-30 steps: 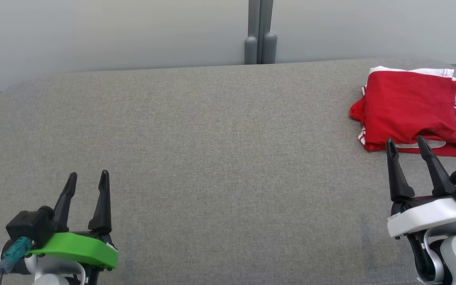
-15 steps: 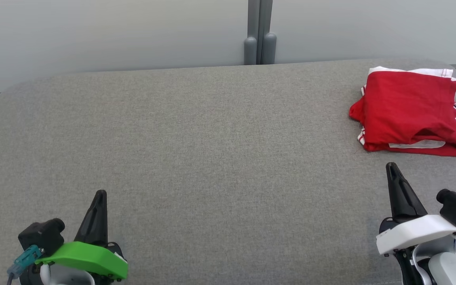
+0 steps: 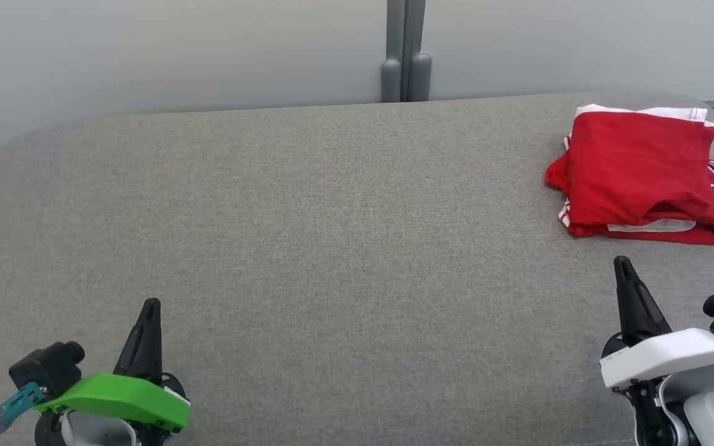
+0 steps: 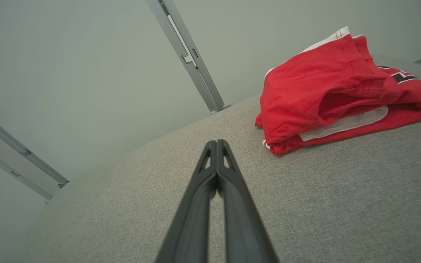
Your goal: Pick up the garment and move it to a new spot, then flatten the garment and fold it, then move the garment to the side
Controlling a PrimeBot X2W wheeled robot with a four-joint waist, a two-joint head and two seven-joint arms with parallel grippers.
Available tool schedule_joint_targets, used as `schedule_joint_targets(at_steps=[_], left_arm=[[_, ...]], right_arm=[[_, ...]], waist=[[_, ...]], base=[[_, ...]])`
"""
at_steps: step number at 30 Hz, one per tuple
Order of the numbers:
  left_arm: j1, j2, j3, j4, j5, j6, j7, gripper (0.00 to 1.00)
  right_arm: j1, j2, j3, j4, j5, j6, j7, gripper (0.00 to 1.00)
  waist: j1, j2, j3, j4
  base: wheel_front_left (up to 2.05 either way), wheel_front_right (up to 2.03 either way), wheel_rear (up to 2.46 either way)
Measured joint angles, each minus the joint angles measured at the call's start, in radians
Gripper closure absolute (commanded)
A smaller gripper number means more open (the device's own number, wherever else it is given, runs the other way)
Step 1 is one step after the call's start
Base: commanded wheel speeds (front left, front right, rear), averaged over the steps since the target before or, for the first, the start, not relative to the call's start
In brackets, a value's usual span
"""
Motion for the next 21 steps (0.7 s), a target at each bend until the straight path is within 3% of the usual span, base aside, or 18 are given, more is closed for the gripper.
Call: schedule_joint_targets(at_steps=[21], left_arm=[[-0.001, -0.026, 0.067, 0.034, -0.191, -0.045, 0.055, 1.00]], right_arm=[[-0.010, 0.027, -0.061, 0.040, 0.234, 0.044, 0.054, 1.00]], waist=[[0.0000, 0.0000, -0.004, -0.004]], base=[[0.00, 0.00, 0.00]])
